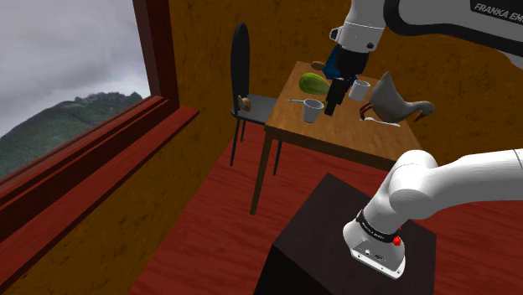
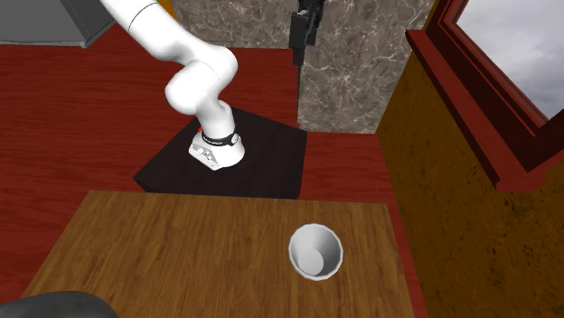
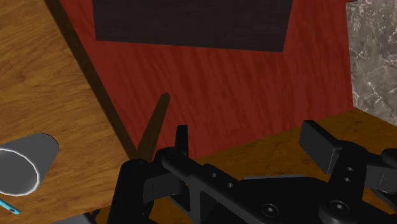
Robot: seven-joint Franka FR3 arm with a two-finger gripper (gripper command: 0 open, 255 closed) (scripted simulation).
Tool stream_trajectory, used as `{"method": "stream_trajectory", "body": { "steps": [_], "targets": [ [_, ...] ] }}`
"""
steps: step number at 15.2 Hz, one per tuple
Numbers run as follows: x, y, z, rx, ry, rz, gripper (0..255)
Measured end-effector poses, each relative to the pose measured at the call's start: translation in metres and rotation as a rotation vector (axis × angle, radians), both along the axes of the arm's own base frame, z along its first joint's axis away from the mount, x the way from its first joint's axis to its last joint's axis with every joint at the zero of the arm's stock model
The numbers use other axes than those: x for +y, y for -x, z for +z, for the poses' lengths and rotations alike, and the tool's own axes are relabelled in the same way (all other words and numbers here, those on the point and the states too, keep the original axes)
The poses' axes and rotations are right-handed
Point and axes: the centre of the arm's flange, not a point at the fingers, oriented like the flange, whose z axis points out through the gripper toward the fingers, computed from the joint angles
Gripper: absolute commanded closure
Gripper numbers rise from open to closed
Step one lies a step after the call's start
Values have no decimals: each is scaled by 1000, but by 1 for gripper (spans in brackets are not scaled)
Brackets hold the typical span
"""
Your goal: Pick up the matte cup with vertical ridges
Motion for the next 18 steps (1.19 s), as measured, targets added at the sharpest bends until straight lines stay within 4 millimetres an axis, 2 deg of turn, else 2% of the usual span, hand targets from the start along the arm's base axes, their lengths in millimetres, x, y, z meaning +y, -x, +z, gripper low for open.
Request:
{"method": "stream_trajectory", "body": {
  "steps": [2, 4, 18],
  "targets": [
    [-4, -4, -1, 1, 1, -3, 0],
    [-18, -16, -10, 3, 6, -12, 0],
    [-155, -109, -77, 19, 49, -90, 0]
  ]
}}
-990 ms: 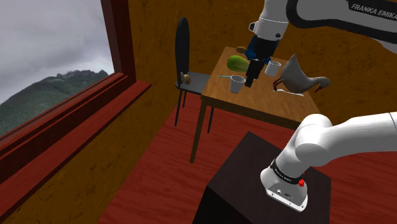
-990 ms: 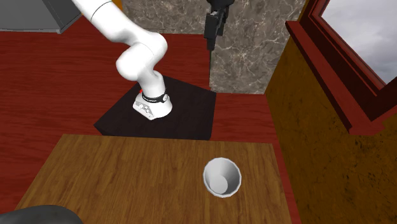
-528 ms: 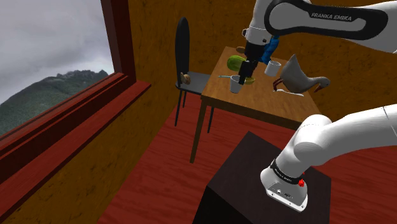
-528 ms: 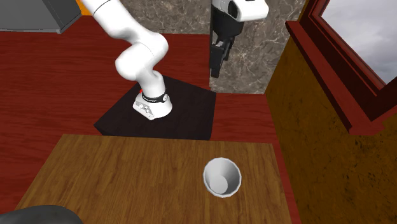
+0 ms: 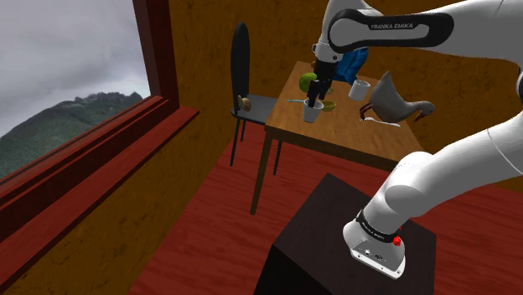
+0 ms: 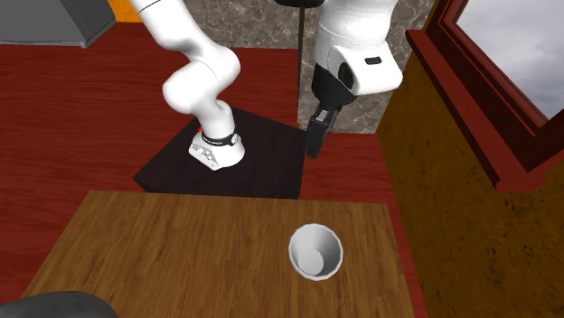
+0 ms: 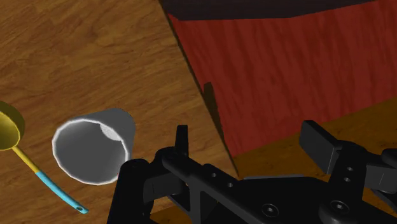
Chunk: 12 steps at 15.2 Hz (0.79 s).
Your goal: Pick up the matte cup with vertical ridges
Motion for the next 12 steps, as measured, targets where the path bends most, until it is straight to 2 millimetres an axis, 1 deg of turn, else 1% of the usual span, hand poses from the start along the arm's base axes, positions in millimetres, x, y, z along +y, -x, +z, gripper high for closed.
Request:
{"method": "stream_trajectory", "body": {
  "steps": [4, 10, 11, 12],
  "targets": [
    [-44, -27, -19, 4, 13, -23, 0],
    [-110, -59, -47, 11, 32, -57, 0],
    [-119, -64, -48, 13, 34, -61, 0],
    [-122, -66, -54, 13, 36, -63, 0]
  ]
}}
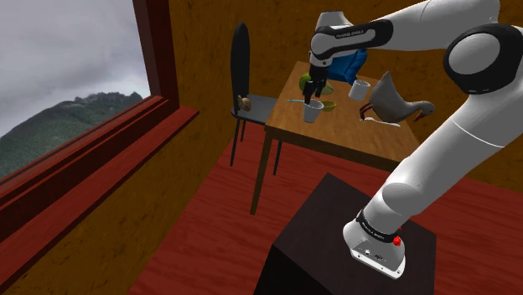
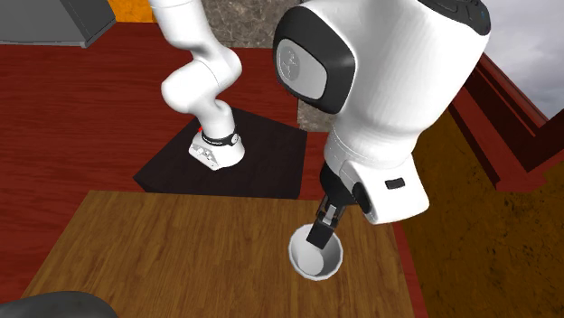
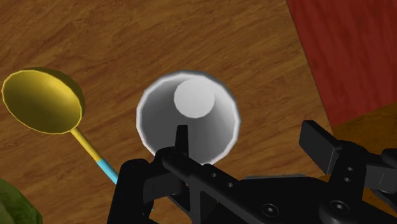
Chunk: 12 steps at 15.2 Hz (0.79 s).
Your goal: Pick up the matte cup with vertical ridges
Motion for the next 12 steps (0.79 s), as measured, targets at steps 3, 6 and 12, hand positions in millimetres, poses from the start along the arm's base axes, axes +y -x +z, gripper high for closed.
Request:
{"method": "stream_trajectory", "body": {
  "steps": [3, 6, 12],
  "targets": [
    [-2, -3, -16, 1, 1, -1, 0],
    [-2, -4, -31, 0, 2, -2, 0],
    [-2, -4, -39, 0, 2, -2, 255]
  ]
}}
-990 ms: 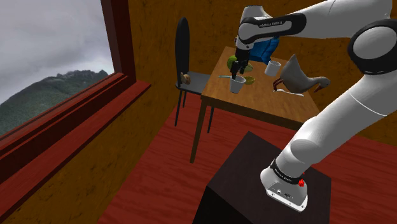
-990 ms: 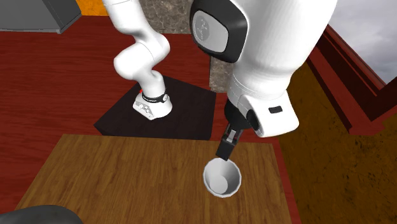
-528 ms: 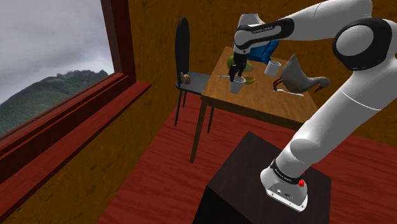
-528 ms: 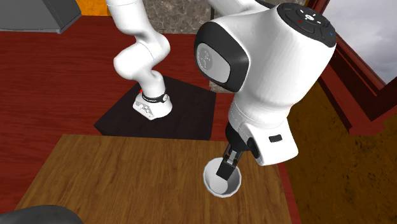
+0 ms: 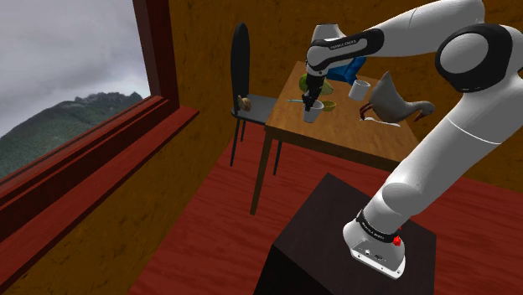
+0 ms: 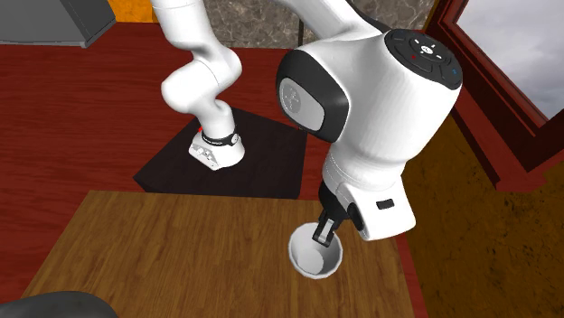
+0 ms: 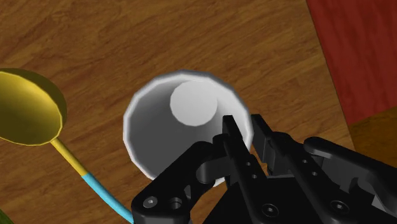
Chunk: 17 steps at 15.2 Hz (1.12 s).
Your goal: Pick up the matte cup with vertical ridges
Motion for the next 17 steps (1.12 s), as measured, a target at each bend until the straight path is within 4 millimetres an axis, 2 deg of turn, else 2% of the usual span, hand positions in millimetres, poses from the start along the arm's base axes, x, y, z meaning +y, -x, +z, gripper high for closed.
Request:
{"method": "stream_trajectory", "body": {
  "steps": [8, 17],
  "targets": [
    [-1, -1, 5, 0, 0, 0, 255],
    [-1, 1, 52, 0, 0, 0, 255]
  ]
}}
